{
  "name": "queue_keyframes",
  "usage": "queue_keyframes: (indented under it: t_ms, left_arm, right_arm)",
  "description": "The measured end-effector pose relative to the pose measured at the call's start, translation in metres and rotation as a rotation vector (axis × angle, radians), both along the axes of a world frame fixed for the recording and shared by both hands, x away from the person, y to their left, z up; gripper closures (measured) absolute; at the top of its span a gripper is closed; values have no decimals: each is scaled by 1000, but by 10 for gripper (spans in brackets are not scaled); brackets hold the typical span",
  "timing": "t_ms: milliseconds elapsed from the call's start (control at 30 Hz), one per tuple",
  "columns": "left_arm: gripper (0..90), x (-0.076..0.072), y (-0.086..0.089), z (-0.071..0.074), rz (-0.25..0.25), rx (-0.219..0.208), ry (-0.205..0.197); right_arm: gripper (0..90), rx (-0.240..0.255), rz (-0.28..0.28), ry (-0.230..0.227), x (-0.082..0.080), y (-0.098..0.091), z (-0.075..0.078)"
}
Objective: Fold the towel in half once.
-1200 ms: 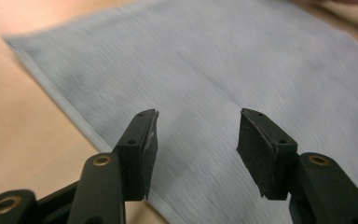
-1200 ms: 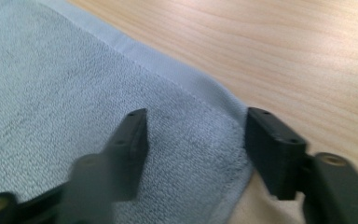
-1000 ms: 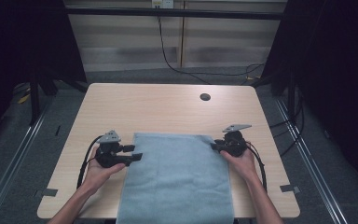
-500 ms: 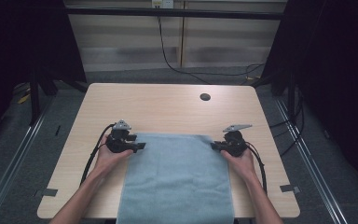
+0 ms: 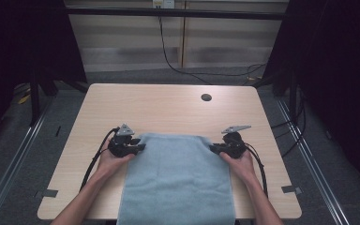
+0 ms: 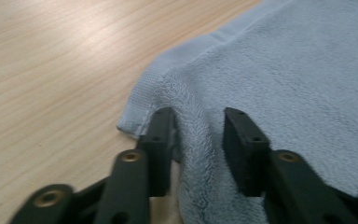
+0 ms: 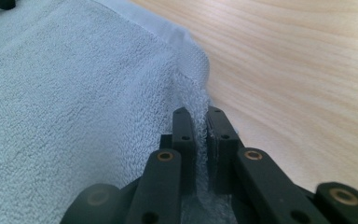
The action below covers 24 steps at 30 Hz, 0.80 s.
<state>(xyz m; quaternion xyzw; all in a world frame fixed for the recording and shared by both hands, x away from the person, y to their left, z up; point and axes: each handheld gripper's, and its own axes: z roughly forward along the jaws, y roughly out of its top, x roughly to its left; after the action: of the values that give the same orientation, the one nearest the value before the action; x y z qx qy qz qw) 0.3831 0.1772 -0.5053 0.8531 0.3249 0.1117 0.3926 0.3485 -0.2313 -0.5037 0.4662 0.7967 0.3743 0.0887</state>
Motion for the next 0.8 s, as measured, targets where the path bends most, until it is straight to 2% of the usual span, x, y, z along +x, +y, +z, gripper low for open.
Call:
queue_keyframes:
  t_ms: [33, 67, 167, 267, 333, 433, 500, 600, 667, 733, 800]
  left_arm:
    - [731, -1, 0, 0, 0, -21, 30]
    - [783, -1, 0, 0, 6, -34, 43]
    - [828, 2, 4, -1, 8, -81, 81]
    - [835, 3, 11, 1, -9, -111, 98]
    - [834, 3, 16, 7, -8, -140, 92]
    - [834, 3, 24, 20, -3, -191, 74]
    - [835, 2, 27, 27, 3, -221, 60]
    - [835, 6, 30, 37, 7, -225, 43]
    - [835, 11, 33, 48, 15, -254, 37]
    - [829, 16, 34, 60, 24, -254, 20]
    - [833, 21, 37, 72, 28, -280, -7]
  right_arm:
    - [839, -1, -3, 4, 0, 0, 0]
    - [839, 20, -9, 9, 0, 0, -1]
    - [844, 41, -4, 7, 0, -2, -2]
    - [846, 55, -13, 2, -1, -2, 1]
    - [847, 73, -9, -17, -2, -2, 7]
    - [848, 135, -12, -62, -5, -6, 22]
    - [849, 154, -14, -79, -6, -7, 31]
    - [850, 174, -6, -108, -3, -7, 46]
    - [850, 174, 8, -130, 2, -5, 57]
    - [850, 208, 22, -150, 7, -5, 68]
    - [852, 238, 14, -186, 14, -7, 81]
